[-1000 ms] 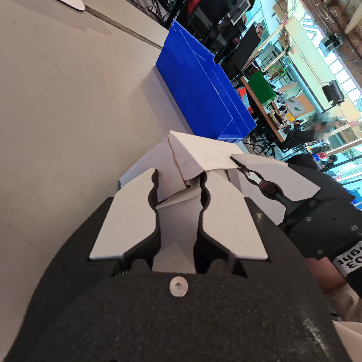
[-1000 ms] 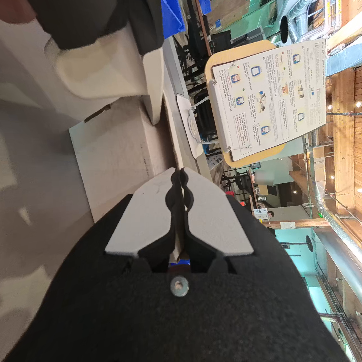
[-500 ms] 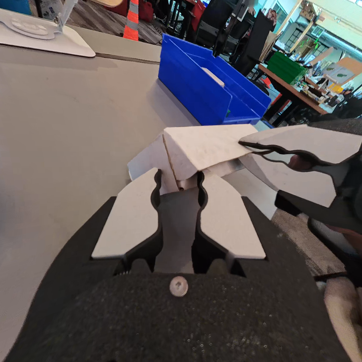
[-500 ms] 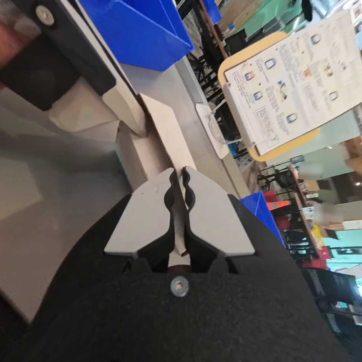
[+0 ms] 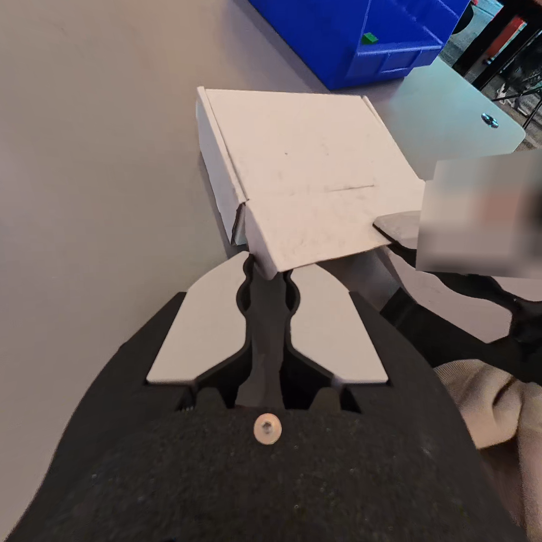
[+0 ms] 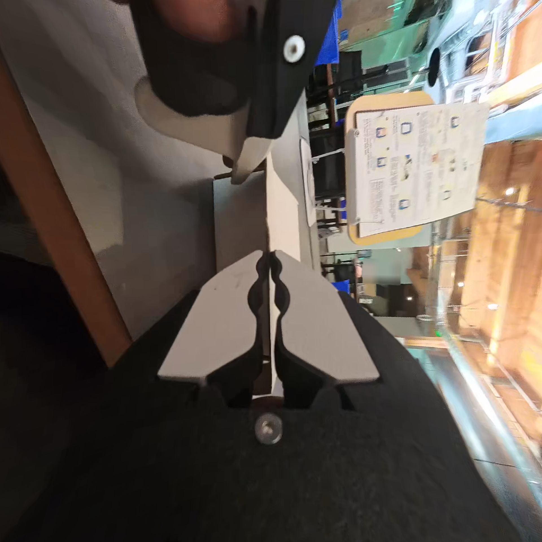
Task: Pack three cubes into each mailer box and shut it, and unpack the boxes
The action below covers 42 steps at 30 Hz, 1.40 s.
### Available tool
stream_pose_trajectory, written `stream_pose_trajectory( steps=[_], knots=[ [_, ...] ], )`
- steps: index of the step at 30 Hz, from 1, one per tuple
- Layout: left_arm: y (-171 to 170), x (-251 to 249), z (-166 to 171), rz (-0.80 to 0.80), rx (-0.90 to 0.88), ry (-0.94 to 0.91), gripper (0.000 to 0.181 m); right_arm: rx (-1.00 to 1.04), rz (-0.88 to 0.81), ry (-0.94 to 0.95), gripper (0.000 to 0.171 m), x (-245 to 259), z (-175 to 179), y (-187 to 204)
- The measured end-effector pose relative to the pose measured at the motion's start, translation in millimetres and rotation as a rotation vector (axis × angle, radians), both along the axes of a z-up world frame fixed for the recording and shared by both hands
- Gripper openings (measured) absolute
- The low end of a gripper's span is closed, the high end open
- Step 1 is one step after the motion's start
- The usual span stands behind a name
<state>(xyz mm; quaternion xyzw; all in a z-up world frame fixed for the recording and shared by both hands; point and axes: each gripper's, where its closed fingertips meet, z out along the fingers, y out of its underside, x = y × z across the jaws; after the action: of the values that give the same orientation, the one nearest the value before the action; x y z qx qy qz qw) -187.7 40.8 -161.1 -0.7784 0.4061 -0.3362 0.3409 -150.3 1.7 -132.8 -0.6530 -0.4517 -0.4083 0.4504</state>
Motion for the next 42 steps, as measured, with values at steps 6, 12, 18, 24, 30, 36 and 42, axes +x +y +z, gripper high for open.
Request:
stream_pose_trajectory(
  steps=[6, 12, 18, 24, 30, 36, 42],
  knots=[
    [5.3, -1.8, -2.1, 0.001, 0.03, 0.022, 0.02, -0.092, 0.03, 0.178, 0.002, 1.4, 2.3, 1.6],
    [10.9, 11.7, 2.5, -0.127, 0.159, 0.032, 0.052, -0.274, 0.13, 0.367, 0.002, 9.4, 18.0, 6.6],
    [27.1, 37.8, 11.4, -0.232, 0.214, 0.031, 0.057, -0.456, 0.248, 0.468, 0.002, 18.8, 29.0, 13.9],
    [30.0, 39.7, 1.7, -0.22, 0.212, 0.067, 0.026, -0.558, 0.306, 0.595, 0.002, 29.1, 28.7, 18.4],
    [30.8, 44.2, -6.2, -0.196, 0.186, 0.084, 0.027, -0.634, 0.345, 0.779, 0.002, 42.5, 48.2, 25.1],
    [29.6, 43.4, -5.5, -0.204, 0.206, 0.097, 0.027, -0.656, 0.334, 0.835, 0.001, 66.1, 69.0, 37.4],
    [26.8, 50.1, 31.1, -0.235, 0.259, -0.046, 0.029, -0.693, 0.342, 0.799, 0.001, 65.1, 71.6, 37.2]
  ],
)
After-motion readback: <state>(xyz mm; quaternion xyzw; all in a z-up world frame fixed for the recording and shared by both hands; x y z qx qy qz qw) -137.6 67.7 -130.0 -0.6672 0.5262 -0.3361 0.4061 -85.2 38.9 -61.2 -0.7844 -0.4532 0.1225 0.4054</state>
